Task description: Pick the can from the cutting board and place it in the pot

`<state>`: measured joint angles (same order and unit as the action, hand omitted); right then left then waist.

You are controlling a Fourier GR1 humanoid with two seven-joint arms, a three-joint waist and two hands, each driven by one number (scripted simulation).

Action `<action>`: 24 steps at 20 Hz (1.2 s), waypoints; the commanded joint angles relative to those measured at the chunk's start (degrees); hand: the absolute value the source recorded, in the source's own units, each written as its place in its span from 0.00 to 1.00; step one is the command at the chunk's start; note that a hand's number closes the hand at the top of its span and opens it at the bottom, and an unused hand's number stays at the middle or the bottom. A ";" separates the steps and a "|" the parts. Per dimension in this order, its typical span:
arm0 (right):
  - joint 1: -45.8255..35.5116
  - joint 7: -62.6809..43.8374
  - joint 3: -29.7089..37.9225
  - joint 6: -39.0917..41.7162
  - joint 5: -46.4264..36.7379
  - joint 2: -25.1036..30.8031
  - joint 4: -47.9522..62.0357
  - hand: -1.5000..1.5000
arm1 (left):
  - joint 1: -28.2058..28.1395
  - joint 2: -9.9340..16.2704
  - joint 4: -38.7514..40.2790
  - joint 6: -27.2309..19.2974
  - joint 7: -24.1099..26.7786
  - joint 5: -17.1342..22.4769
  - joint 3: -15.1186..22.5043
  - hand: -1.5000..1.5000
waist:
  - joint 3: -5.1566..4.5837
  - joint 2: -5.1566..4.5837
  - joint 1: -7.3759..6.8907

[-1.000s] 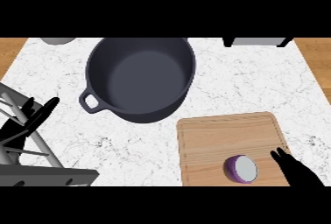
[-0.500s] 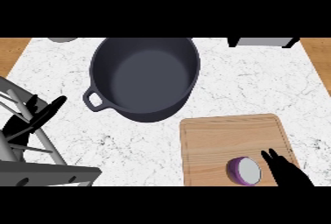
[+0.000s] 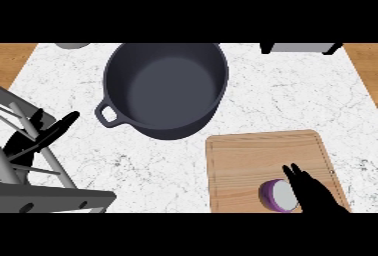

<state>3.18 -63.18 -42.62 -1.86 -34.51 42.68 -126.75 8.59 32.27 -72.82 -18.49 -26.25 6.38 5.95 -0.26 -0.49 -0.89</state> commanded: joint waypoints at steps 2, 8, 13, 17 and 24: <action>-2.81 -4.49 -0.82 1.36 -2.14 -6.46 6.62 0.00 | 1.25 -3.52 -5.98 0.14 3.23 -1.21 2.57 0.50 | 0.24 0.51 0.16; -4.39 0.11 0.43 1.81 -4.25 -9.10 12.79 0.00 | 1.27 -2.30 -3.39 2.19 5.75 -1.64 0.79 0.50 | 0.24 0.46 0.57; -3.14 -3.21 2.12 4.71 -3.13 -10.20 12.40 0.00 | -2.74 -4.06 -4.54 1.64 8.28 -1.96 0.93 0.50 | 0.21 0.59 0.51; -3.05 -0.89 2.36 4.52 -3.33 -12.64 16.74 0.00 | -1.71 -3.88 -5.34 2.00 6.60 -2.86 1.14 0.50 | 0.26 0.55 0.48; -4.10 4.76 5.15 4.10 -2.50 -14.84 22.77 0.00 | 0.23 -3.52 -5.17 2.37 5.39 -2.80 -1.05 0.50 | 0.29 0.50 0.62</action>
<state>-0.96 -59.40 -38.79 3.03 -37.16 29.11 -108.17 7.93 29.93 -73.02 -19.55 -24.15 2.99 3.09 -0.34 -0.50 -0.61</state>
